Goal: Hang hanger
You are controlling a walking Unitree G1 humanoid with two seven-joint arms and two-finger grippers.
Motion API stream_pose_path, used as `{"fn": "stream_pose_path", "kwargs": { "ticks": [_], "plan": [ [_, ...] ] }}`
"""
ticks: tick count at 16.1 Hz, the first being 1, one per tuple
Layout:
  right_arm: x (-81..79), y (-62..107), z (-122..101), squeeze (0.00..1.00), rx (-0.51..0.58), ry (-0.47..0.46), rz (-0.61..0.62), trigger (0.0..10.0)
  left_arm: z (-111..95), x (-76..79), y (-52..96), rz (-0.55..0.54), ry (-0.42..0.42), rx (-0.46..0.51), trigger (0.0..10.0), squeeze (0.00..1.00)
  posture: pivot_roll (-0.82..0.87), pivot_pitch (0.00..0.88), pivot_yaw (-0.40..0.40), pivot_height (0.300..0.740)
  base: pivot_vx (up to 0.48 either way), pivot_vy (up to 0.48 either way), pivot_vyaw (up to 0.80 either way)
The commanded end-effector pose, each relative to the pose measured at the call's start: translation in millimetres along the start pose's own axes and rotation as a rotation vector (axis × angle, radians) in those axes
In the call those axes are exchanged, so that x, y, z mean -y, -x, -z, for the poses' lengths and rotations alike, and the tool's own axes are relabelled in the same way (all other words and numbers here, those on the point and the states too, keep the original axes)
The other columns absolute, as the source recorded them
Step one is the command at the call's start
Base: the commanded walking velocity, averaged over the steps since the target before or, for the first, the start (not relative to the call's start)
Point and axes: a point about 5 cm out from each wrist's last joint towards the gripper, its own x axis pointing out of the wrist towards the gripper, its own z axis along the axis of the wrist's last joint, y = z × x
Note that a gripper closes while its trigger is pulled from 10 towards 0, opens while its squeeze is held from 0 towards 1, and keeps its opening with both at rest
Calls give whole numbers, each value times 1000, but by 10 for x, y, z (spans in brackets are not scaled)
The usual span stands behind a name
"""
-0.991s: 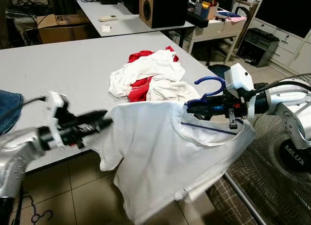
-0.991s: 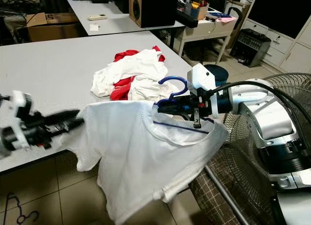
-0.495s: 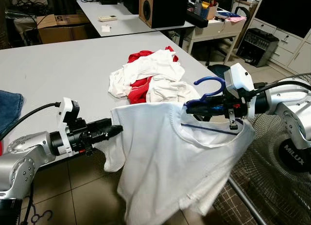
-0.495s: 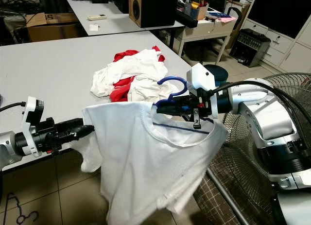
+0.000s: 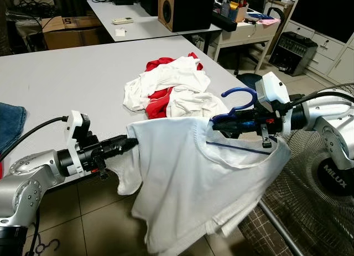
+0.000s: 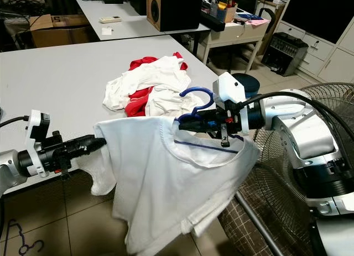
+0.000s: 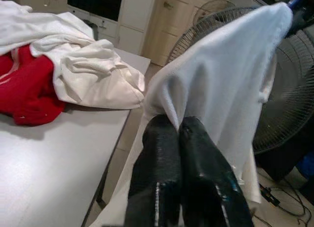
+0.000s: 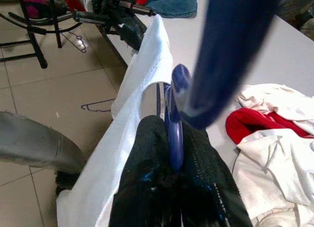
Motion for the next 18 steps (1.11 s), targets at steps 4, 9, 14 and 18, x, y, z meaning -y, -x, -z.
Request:
{"fn": "stream_pose_path", "kwargs": {
  "ticks": [4,9,14,18],
  "plan": [
    [59,134,-123,0,2,43,28,0,-64,-98,147,-102,-15,76,0,0,-5,0,-68,740,0,0,0],
    [102,162,-131,0,-7,48,33,0,20,-159,456,-264,35,175,0,0,-2,0,-79,740,0,0,0],
    [142,179,-157,0,-9,57,38,0,136,-181,585,-376,44,190,0,0,1,0,-92,740,0,0,0],
    [131,155,-168,0,-5,61,20,0,104,-88,463,-344,-33,142,10000,0,-3,0,-103,740,0,0,0]
  ]
}}
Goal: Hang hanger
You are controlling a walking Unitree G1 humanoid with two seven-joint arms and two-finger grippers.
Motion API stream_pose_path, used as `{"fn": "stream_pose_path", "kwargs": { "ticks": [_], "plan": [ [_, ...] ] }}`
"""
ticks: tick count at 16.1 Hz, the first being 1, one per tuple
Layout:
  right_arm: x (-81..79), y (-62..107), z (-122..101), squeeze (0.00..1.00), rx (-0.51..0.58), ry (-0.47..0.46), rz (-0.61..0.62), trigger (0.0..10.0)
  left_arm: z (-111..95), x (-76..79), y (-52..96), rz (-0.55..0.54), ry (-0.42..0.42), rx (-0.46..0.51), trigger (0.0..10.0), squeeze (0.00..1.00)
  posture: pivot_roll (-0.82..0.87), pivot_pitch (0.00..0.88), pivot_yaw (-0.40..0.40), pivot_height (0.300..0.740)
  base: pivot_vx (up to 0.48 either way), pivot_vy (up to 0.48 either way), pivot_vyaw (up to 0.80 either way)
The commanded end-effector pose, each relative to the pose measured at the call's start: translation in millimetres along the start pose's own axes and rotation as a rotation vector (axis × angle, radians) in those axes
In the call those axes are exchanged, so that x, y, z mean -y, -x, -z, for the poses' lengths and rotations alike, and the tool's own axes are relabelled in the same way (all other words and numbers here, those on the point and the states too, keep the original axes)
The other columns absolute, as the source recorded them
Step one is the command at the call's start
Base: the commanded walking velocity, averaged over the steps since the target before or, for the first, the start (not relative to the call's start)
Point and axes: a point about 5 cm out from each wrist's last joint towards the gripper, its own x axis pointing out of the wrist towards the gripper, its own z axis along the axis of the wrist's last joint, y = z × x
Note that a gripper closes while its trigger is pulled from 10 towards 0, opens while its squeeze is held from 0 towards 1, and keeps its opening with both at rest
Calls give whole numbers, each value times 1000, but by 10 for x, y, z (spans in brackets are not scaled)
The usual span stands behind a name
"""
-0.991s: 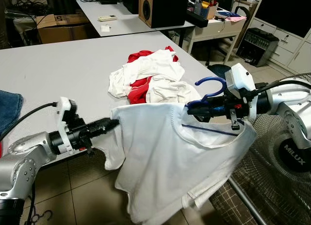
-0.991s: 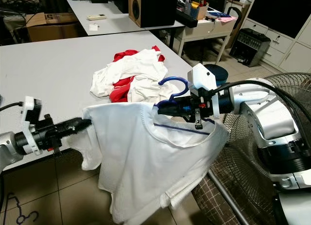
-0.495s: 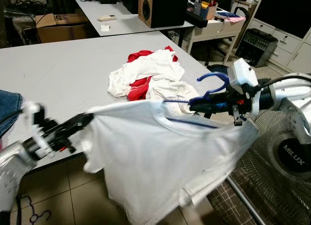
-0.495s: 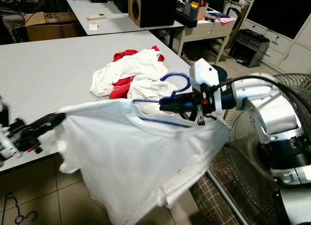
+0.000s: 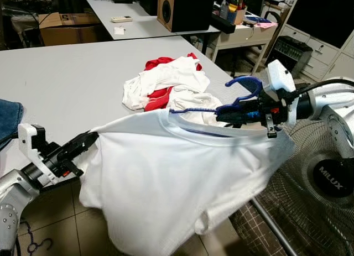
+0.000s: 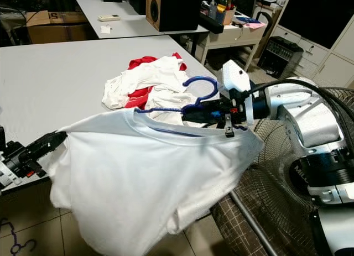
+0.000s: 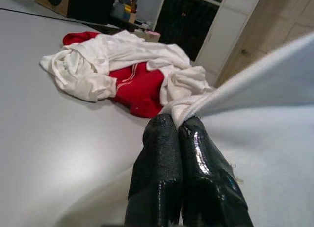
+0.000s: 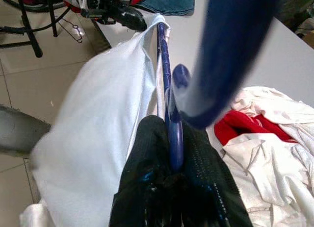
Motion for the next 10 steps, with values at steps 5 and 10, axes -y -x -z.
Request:
{"fn": "stream_pose_path", "kwargs": {
  "ticks": [5,10],
  "plan": [
    [-61,54,14,0,3,-25,36,0,-185,190,-93,75,-116,12,10000,1000,-7,0,-88,740,0,0,0],
    [-364,2,159,0,26,-128,81,0,-213,274,87,31,-141,-23,10000,388,-14,0,-76,740,0,0,0]
  ]
}}
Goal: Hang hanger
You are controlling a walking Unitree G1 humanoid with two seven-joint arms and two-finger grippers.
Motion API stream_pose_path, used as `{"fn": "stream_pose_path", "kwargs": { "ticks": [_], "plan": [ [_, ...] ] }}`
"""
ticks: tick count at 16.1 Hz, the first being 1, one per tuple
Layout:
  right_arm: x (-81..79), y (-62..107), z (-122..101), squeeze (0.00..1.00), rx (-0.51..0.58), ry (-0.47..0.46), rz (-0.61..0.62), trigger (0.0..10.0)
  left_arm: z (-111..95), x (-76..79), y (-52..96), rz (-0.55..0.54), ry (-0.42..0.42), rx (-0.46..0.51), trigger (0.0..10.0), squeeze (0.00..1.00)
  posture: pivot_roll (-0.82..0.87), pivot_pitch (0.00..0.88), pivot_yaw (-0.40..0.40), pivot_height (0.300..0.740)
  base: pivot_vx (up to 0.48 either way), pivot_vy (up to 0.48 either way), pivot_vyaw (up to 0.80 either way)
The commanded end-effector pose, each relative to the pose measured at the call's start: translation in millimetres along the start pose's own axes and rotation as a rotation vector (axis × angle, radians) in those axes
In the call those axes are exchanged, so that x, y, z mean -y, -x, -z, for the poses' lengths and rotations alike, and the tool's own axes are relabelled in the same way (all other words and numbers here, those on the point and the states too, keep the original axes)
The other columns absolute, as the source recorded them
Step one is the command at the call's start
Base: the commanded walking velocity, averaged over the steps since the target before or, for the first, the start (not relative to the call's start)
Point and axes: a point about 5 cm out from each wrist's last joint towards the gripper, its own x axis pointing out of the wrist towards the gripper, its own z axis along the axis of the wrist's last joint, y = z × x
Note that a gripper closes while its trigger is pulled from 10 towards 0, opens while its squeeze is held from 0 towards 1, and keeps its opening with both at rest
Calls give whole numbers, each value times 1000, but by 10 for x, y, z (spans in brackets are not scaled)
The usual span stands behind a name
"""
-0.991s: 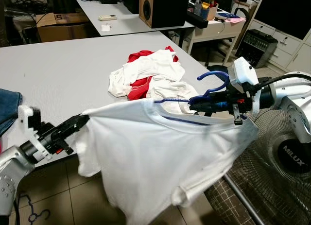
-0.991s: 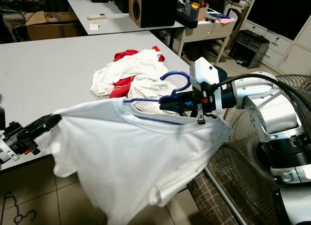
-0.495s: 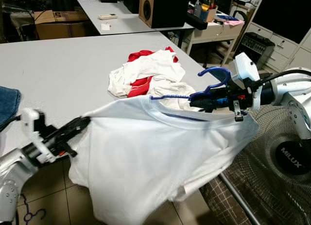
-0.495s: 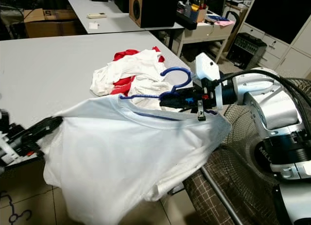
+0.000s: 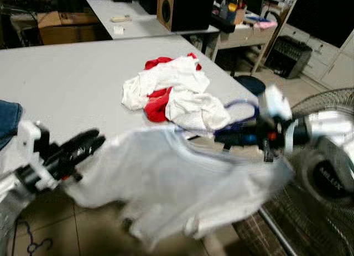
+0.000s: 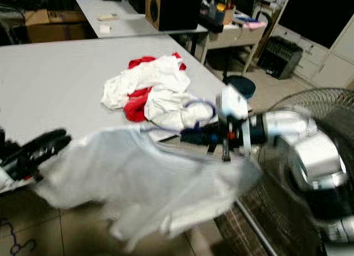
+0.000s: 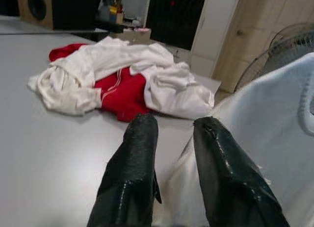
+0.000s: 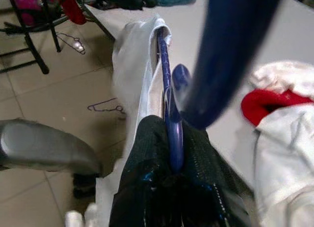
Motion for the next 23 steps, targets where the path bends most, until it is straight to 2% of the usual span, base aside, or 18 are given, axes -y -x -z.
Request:
{"fn": "stream_pose_path", "kwargs": {
  "ticks": [1,2,3,4,5,6,8,9,10,11,12,13,14,15,16,18,22,23],
  "plan": [
    [-91,72,-22,0,8,-19,68,0,-10,26,95,-40,-17,-29,10000,0,-16,0,-78,740,0,0,0],
    [-131,73,2,0,6,-32,73,0,-3,37,118,-50,-22,-35,10000,0,-16,0,-80,740,0,0,0],
    [-324,99,105,0,-10,-95,95,0,18,131,144,-118,-16,-47,10000,0,-11,0,-94,740,0,0,0],
    [-457,85,186,0,-7,-132,143,0,65,307,118,-88,-40,-100,10000,0,-9,0,-99,740,0,0,0],
    [-510,73,223,0,-6,-131,188,2039,89,393,94,-77,-61,-118,10000,0,-8,0,-101,740,0,0,0],
    [-612,54,337,0,-25,-180,274,10000,140,531,18,-87,-61,-126,10000,0,-10,0,-104,740,0,0,0],
    [-786,-14,505,0,-65,-204,360,10000,251,669,-109,-106,-52,-133,10000,0,-17,0,-101,740,0,0,0],
    [-823,-54,615,0,-110,-185,495,10000,346,707,-206,-170,-60,-125,10000,0,-30,4,-77,740,0,0,800],
    [-852,-84,712,0,-124,-190,615,10000,441,711,-283,-244,-24,-105,10000,0,-42,9,-63,740,0,0,800],
    [-845,-83,744,0,-132,-171,696,10000,472,711,-319,-281,-16,-92,10000,0,-52,9,-48,740,0,0,800],
    [-873,-108,807,0,-147,-239,723,10000,538,712,-361,-333,18,-117,10000,0,-59,10,-38,740,0,0,800],
    [-915,-128,820,0,-142,-266,746,10000,574,723,-393,-344,-9,-131,10000,0,-61,5,-28,740,0,0,800],
    [-991,-180,888,0,-149,-293,770,10000,639,727,-420,-299,-62,-179,10000,0,-68,0,-11,740,0,0,800],
    [-1002,-193,906,0,-157,-294,777,10000,651,726,-425,-290,-68,-185,10000,0,-68,0,-11,740,0,0,800],
    [-1020,-198,990,0,-164,-324,827,10000,695,758,-481,-222,-68,-205,10000,0,-68,0,17,740,0,0,800],
    [-1057,-258,1042,0,-177,-337,845,10000,763,738,-546,-236,-14,-224,10000,0,-80,0,35,740,0,0,800],
    [-1033,-336,1002,0,-161,-315,824,10000,858,746,-478,-312,2,-234,10000,0,-42,0,-17,740,0,0,800],
    [-1005,-376,995,0,-154,-309,766,10000,849,731,-442,-364,-24,-223,10000,0,-13,0,-57,740,0,0,800]
  ]
}}
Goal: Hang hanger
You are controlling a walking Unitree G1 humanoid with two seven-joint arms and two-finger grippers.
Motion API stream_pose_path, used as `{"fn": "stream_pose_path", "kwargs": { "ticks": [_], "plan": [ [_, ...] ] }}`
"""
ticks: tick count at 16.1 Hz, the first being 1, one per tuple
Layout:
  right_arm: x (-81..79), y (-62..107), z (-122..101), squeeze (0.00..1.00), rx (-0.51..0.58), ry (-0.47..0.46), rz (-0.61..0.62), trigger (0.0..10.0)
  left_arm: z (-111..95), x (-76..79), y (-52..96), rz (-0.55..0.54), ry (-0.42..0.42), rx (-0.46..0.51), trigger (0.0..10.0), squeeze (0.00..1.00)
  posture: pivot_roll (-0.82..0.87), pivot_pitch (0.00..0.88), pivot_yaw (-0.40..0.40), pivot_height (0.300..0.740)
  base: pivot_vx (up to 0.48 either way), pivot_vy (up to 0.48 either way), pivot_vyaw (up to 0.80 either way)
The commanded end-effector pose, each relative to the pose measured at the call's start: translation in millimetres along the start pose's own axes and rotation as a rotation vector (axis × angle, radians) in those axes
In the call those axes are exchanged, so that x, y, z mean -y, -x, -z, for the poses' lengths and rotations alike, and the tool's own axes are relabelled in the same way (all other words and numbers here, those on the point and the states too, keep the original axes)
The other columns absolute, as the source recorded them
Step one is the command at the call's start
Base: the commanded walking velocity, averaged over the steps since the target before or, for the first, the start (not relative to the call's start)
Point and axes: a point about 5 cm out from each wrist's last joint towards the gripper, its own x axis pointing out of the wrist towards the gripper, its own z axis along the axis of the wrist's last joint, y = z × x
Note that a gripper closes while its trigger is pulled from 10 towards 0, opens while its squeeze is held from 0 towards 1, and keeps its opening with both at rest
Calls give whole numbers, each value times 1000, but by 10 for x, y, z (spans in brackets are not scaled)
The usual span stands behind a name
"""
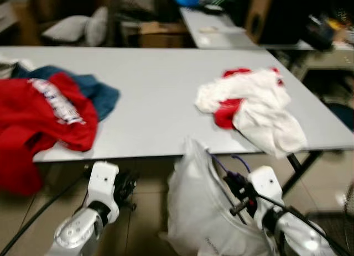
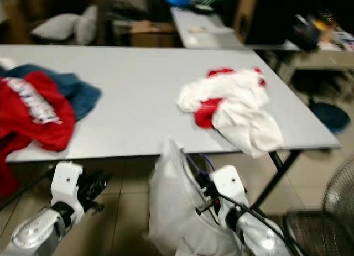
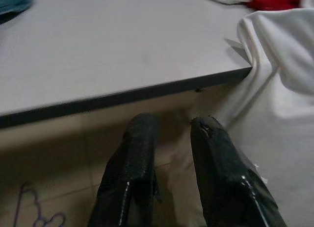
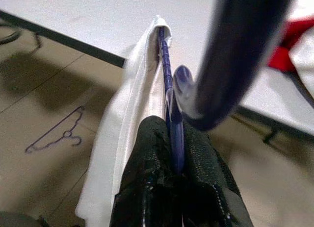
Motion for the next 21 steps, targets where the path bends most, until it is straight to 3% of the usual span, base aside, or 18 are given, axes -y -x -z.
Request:
{"fn": "stream_pose_path", "kwargs": {
  "ticks": [1,3,6,9,11,13,15,18,21],
  "plan": [
    [10,-35,7,0,-12,5,-46,10000,-63,-39,28,-65,-9,51,10000,0,5,0,-79,740,0,0,800],
    [35,-98,5,0,-22,4,-89,10000,-71,-124,88,-199,7,106,10000,0,41,0,-137,740,0,0,800],
    [61,-136,10,0,-23,-25,-118,10000,-75,-218,150,-251,21,104,10000,0,39,0,-142,740,0,0,800],
    [114,-64,-53,0,28,-120,-63,10000,-202,-201,-24,-87,25,85,10000,0,15,0,-60,740,0,0,800],
    [162,-74,14,0,24,-127,-11,10000,-219,-132,-135,-35,-39,72,10000,0,3,0,-28,740,0,0,800],
    [160,-83,30,0,-2,-97,-15,10000,-242,-84,-159,8,-36,74,10000,0,-7,0,-22,740,0,0,800],
    [229,-86,32,0,-14,-76,3,10000,-209,-69,-197,26,-86,44,10000,0,-14,0,-25,740,0,0,800],
    [259,-99,-5,0,-10,-62,-3,10000,-189,-59,-194,-14,-26,49,10000,0,-16,0,-56,740,0,0,800],
    [293,-154,28,0,-8,-117,55,10000,-201,-66,-198,-65,-19,73,10000,0,-13,0,-75,740,0,0,800]
  ]
}}
